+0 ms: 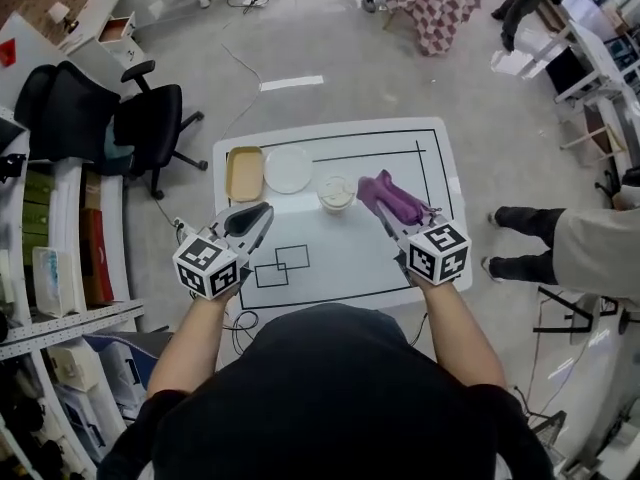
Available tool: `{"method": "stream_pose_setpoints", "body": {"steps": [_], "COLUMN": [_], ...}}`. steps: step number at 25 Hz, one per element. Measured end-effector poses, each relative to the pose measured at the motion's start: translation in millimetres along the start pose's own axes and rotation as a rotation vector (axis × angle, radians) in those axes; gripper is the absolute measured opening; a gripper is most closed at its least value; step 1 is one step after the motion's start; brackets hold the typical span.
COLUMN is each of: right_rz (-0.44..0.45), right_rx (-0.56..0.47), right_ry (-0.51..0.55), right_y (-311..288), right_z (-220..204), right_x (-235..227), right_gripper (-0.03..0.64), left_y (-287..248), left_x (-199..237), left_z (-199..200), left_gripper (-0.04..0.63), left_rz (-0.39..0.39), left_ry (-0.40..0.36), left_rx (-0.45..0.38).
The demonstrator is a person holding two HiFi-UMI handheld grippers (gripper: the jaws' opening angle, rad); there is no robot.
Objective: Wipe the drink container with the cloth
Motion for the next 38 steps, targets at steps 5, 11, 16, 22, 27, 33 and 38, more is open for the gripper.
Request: {"method": "stream_pose_setpoints", "body": {"steps": [5, 11, 16, 22, 27, 33, 38], "right_rz": [0.019, 0.173, 0.29, 0.397, 0.477, 0.41, 0.341], "right_rx": [0.036, 0.076, 0.122, 0.201, 0.299, 0.426, 0.436], "right_ry": [-0.013, 0.017, 0.021, -0.003, -0.047, -0.053, -0.061], "right_y": [-18, -53, -85, -109, -132, -147, -153], "right_z": [1, 12, 14, 11, 1, -16, -20], "right_x": [-21, -12, -3, -7, -4, -18, -26], "right_gripper": [0.067, 0.067, 0.067, 0.067, 0.067, 0.067, 0.067], "left_y": [-36, -75, -118, -166, -184, -200, -199], "left_x": [6, 4, 0, -5, -7, -16, -13], "left_z": [-9, -20, -38, -54, -65, -71, -75], "left_gripper": [0.051, 0.165, 0.319, 0.381, 0.433, 0.429, 0.402], "left_rz": [-0.03, -0.119, -0.156, -0.203, -0.216, -0.216, -0.196], "left_ry": [-0.025, -0.085, -0.216, -0.308, -0.363, -0.471, -0.489], "left_rx": [0.041, 0.093, 0.159, 0.218, 0.234, 0.279, 0.292]}}
Point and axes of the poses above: the fingertips, and each gripper's own axes: y backward along the fingers, x to its left, z out of its top, the point moved 9 cm from there along y, backward along the fingers, and after that the axes turned 14 degrees about -y, right-handed, at the moved point
